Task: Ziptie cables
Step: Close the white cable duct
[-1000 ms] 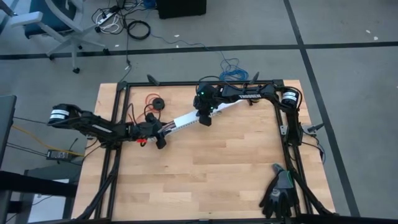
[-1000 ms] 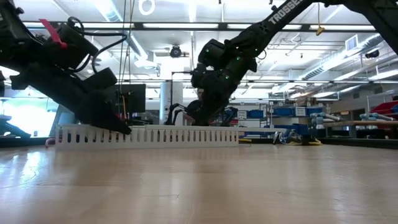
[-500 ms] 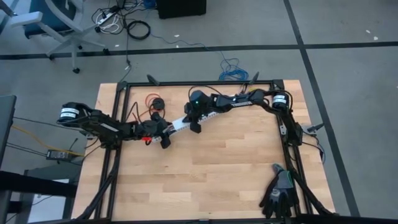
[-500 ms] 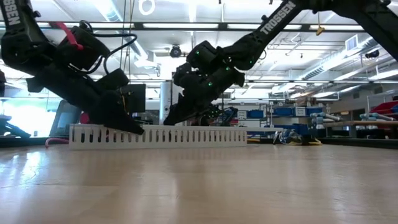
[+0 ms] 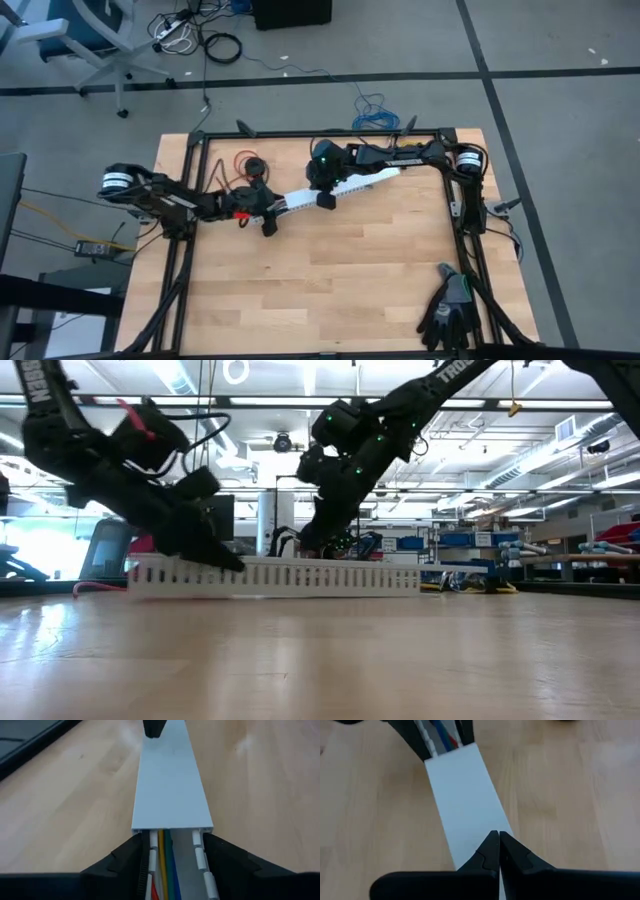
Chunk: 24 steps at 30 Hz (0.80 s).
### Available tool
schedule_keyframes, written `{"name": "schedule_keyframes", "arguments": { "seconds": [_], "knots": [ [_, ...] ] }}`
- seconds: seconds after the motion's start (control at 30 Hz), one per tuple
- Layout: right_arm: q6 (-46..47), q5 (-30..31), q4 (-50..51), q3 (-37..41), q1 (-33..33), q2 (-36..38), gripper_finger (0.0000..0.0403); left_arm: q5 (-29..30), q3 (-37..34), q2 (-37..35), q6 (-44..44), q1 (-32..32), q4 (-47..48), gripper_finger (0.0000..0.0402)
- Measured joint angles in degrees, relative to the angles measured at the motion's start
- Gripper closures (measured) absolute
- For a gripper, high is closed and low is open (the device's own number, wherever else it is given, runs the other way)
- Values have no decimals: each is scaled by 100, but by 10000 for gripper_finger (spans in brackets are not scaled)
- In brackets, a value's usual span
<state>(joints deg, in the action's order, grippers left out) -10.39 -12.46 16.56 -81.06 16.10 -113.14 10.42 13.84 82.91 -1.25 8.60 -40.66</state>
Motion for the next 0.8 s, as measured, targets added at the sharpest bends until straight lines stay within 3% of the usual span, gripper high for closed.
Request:
{"name": "schedule_keyframes", "arguments": {
  "seconds": [0.2,0.33,0.47,0.67,0.8],
  "knots": [
    [-41,319,930,7,54,168,403,-430,635,756,280,186,-41,197],
    [8,411,871,318,127,392,403,-518,1106,1324,386,232,-173,197],
    [249,450,372,1131,227,914,403,-515,1399,1604,474,234,-155,197],
    [644,306,-1403,2662,385,1949,403,-493,1500,1660,719,234,-297,197],
    [800,120,-2106,3241,424,2291,403,-429,1533,1668,727,240,-366,197]
  ]
}}
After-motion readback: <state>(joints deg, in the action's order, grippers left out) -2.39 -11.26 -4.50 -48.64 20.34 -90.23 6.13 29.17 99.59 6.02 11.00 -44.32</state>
